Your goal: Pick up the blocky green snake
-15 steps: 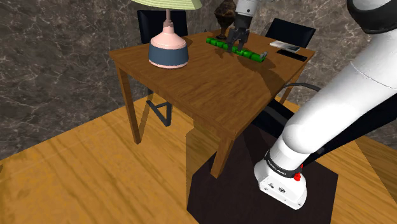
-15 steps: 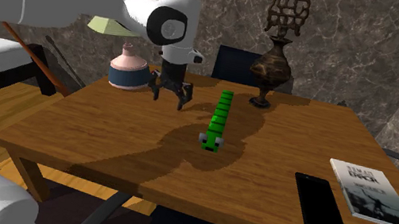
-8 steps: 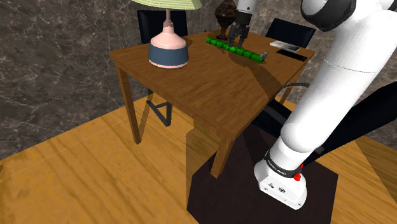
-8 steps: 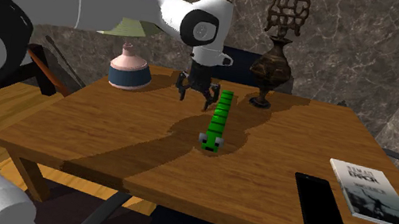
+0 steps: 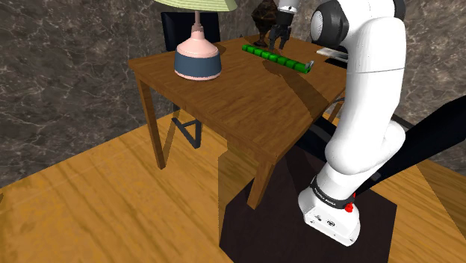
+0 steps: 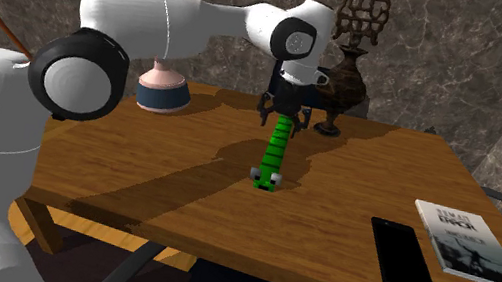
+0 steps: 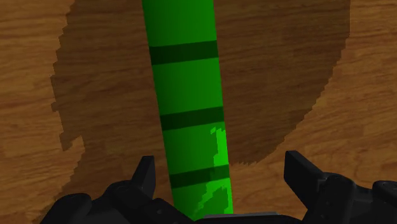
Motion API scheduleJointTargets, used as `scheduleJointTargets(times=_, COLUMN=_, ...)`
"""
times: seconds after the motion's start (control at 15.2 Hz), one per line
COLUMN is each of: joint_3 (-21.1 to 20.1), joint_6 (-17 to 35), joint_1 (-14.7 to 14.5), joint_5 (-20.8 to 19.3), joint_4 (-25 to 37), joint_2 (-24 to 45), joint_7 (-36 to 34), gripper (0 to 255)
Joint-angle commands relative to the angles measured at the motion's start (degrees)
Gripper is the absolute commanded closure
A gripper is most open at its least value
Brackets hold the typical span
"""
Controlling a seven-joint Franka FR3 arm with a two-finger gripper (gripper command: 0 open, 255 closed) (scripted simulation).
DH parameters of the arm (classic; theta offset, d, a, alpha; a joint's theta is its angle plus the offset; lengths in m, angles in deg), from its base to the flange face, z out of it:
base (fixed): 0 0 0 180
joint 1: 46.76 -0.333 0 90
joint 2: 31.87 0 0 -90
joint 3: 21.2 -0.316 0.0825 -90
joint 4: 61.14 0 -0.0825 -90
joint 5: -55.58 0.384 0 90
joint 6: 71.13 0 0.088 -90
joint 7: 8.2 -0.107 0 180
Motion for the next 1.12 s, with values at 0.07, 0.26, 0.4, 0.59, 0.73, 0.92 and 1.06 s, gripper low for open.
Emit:
scheduleJointTargets(times=0.07, joint_3=-0.2, joint_6=0.5, joint_1=1.0, joint_5=0.8, joint_4=1.6, joint_2=2.3, joint_7=0.7, gripper=0)
scheduleJointTargets(times=0.26, joint_3=-0.2, joint_6=3.0, joint_1=0.5, joint_5=0.7, joint_4=-1.5, joint_2=1.8, joint_7=1.0, gripper=0)
scheduleJointTargets(times=0.4, joint_3=-0.2, joint_6=4.7, joint_1=0.1, joint_5=0.7, joint_4=-3.3, joint_2=1.7, joint_7=1.2, gripper=0)
scheduleJointTargets(times=0.59, joint_3=-0.3, joint_6=4.9, joint_1=0.1, joint_5=0.7, joint_4=-3.4, joint_2=1.8, joint_7=1.2, gripper=255)
scheduleJointTargets(times=0.73, joint_3=-0.3, joint_6=4.9, joint_1=0.1, joint_5=0.7, joint_4=-3.5, joint_2=1.8, joint_7=1.1, gripper=255)
scheduleJointTargets(times=0.92, joint_3=-0.3, joint_6=5.0, joint_1=0.1, joint_5=0.7, joint_4=-3.5, joint_2=1.7, joint_7=1.2, gripper=255)
scheduleJointTargets(times=1.06, joint_3=-0.2, joint_6=5.0, joint_1=0.1, joint_5=0.7, joint_4=-3.5, joint_2=1.7, joint_7=1.2, gripper=255)
